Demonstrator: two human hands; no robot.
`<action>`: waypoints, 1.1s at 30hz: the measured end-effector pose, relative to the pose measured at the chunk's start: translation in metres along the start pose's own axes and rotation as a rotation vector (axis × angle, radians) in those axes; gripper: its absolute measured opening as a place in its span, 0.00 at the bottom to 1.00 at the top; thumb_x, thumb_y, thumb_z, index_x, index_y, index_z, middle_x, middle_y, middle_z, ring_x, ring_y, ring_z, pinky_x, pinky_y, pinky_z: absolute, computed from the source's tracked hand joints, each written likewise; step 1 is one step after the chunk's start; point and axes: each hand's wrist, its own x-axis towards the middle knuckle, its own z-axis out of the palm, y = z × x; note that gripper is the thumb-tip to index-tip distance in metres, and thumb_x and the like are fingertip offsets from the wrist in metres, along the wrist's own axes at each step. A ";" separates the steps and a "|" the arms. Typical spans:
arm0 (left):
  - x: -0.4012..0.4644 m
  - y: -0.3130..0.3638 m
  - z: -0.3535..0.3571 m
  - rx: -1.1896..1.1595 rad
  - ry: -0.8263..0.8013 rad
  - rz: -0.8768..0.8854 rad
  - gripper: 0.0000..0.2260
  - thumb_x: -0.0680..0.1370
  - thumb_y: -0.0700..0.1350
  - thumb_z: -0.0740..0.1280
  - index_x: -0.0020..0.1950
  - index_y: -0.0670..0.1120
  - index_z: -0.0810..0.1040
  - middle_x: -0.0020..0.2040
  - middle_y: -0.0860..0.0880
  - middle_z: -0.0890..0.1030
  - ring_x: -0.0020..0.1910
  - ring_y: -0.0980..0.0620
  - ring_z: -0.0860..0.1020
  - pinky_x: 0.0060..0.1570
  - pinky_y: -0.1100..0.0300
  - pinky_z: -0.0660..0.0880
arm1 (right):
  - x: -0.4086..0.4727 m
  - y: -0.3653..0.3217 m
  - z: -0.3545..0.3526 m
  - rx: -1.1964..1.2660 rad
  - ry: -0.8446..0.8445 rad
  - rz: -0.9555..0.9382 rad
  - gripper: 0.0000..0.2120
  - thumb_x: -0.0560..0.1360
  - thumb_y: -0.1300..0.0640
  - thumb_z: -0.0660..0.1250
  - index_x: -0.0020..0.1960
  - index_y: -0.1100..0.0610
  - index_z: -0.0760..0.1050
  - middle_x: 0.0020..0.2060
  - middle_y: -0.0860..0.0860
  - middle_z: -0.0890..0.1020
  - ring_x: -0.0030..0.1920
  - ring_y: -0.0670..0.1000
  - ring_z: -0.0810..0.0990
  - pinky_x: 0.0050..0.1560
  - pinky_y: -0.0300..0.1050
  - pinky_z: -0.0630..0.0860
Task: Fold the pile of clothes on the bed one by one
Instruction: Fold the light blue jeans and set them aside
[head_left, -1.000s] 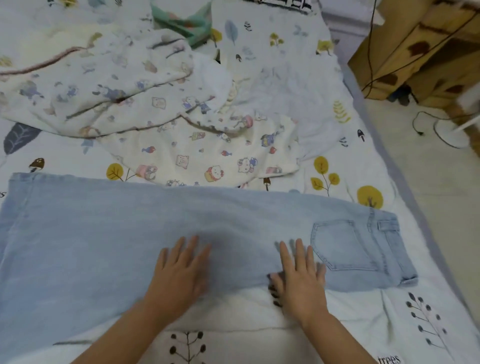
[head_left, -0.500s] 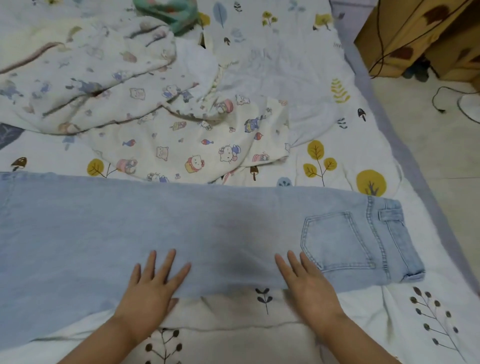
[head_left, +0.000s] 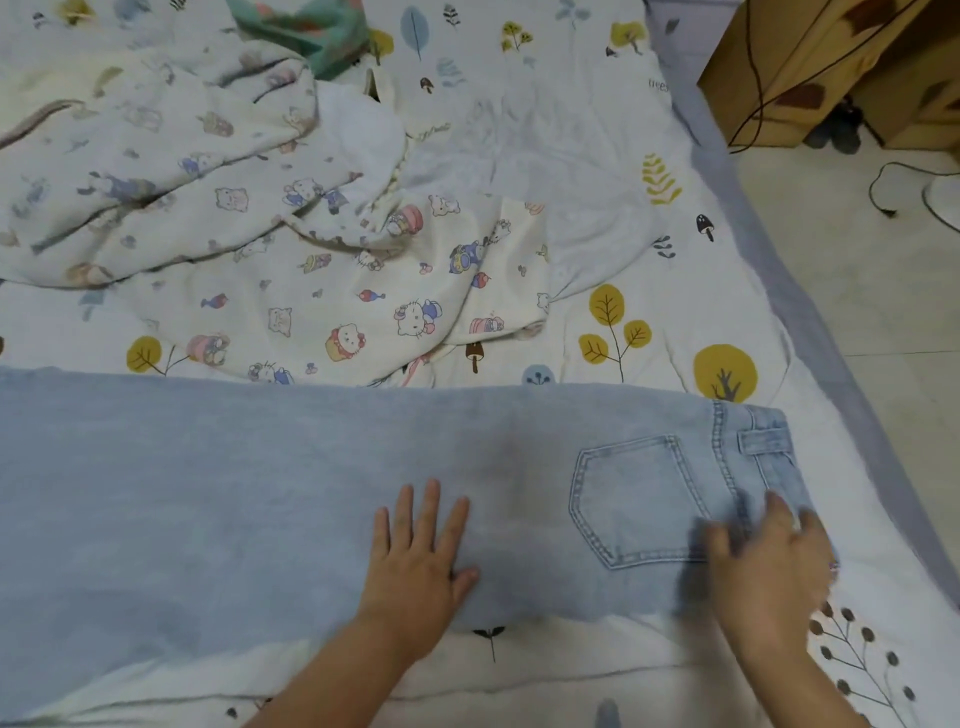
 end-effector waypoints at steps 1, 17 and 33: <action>0.000 0.001 0.001 -0.037 -0.006 0.008 0.30 0.78 0.61 0.44 0.75 0.47 0.40 0.74 0.40 0.59 0.70 0.33 0.63 0.65 0.39 0.64 | 0.010 -0.008 0.003 -0.041 -0.012 -0.143 0.26 0.72 0.60 0.70 0.67 0.67 0.68 0.66 0.69 0.66 0.69 0.67 0.62 0.67 0.61 0.59; -0.003 -0.003 0.022 0.109 0.117 0.033 0.30 0.79 0.61 0.37 0.75 0.47 0.37 0.77 0.42 0.50 0.74 0.36 0.41 0.67 0.45 0.43 | 0.103 -0.146 0.061 -0.292 -0.901 -0.585 0.23 0.76 0.38 0.58 0.38 0.56 0.75 0.38 0.51 0.75 0.40 0.51 0.73 0.42 0.42 0.67; 0.009 -0.001 0.002 0.001 -0.038 0.049 0.29 0.79 0.62 0.41 0.74 0.49 0.62 0.73 0.43 0.65 0.73 0.38 0.59 0.68 0.41 0.50 | 0.061 -0.133 0.083 -0.100 0.150 -0.752 0.26 0.75 0.48 0.62 0.69 0.60 0.66 0.67 0.63 0.70 0.68 0.61 0.67 0.68 0.63 0.56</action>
